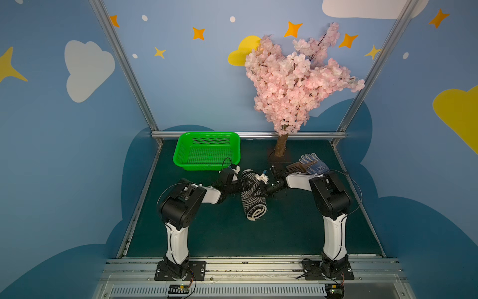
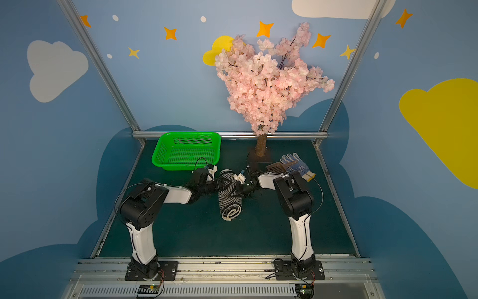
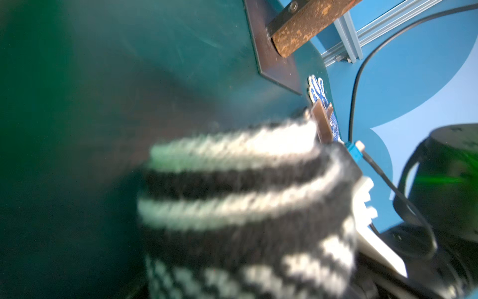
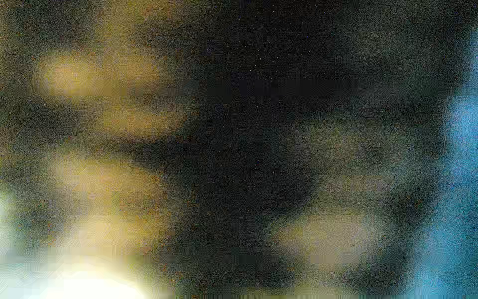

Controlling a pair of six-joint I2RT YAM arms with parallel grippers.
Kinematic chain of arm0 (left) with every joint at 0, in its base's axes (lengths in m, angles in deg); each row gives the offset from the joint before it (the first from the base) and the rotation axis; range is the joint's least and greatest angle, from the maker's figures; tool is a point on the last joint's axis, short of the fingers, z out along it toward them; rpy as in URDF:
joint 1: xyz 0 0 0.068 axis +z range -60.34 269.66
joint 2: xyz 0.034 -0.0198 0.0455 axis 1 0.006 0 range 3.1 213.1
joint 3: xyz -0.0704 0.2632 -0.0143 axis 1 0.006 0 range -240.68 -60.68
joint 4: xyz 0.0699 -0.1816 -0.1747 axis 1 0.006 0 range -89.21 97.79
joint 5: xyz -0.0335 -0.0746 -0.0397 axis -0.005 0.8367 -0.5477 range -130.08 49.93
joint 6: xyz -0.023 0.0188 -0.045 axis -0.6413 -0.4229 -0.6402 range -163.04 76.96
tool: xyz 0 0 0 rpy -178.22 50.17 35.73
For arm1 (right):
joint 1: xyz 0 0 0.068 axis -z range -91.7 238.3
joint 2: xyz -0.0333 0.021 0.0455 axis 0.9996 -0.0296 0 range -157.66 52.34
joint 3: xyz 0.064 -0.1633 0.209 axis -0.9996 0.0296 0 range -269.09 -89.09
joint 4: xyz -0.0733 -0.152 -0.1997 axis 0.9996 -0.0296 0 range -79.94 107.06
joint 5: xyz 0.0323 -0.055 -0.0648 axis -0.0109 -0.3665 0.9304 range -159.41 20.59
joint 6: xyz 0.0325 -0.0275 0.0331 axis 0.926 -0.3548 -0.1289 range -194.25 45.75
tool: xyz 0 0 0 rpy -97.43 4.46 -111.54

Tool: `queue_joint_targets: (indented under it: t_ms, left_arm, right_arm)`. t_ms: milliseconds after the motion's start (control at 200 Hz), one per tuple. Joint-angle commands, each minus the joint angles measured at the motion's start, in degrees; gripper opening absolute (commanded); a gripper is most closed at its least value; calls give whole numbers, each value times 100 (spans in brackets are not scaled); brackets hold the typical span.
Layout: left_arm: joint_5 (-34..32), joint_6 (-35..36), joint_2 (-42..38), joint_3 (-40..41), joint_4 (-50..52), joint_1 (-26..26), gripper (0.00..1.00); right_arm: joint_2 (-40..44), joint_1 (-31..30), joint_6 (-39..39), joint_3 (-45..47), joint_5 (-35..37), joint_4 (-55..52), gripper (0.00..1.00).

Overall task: Roll up the scarf and place it into the basket
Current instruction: Pick up the scarf at the center of the board, then place the scarf in the basket.

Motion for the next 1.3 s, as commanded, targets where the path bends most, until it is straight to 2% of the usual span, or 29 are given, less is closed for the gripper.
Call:
queue_joint_targets:
  t_ms: [0,145,260,370,481,656,846,986,1076,1156,1211,1296]
  left_arm:
    - [195,-354,-169,567,1395,262,87]
    - [136,-276,-1225,656,1845,618,90]
    - [-223,-168,-2195,647,2447,870,93]
    - [-766,-103,-3055,668,2939,1073,95]
    - [-857,-94,-3667,819,3037,1321,95]
    - [-695,55,-4008,958,3250,1679,95]
    - [-351,45,-4225,1336,3014,1924,95]
    - [-282,92,-4395,1438,3049,1968,95]
    - [-247,108,-4530,1505,3048,1978,95]
    - [-173,138,-4581,1515,3102,1986,95]
    - [-130,160,-4612,1540,3121,1978,95]
    - [-119,168,-4669,1623,3086,1987,95]
  right_arm:
    - [188,-102,222,309,309,-181,0]
    - [683,-74,288,85,165,-335,0]
    - [967,-74,330,-412,169,-643,0]
    - [964,-100,385,-1045,169,-887,0]
    - [771,-109,586,-1607,98,-783,0]
    - [286,-185,973,-2731,224,-446,0]
    - [-808,-293,1057,-4978,549,-1022,0]
    - [-1801,-355,1385,-6625,739,-981,0]
    - [-2322,-421,1659,-7391,1019,-631,0]
    - [-2820,-430,1796,-8194,1200,-755,0]
    - [-3109,-417,1963,-8465,1173,-660,0]
    - [-3344,-451,1970,-8411,1268,-509,0]
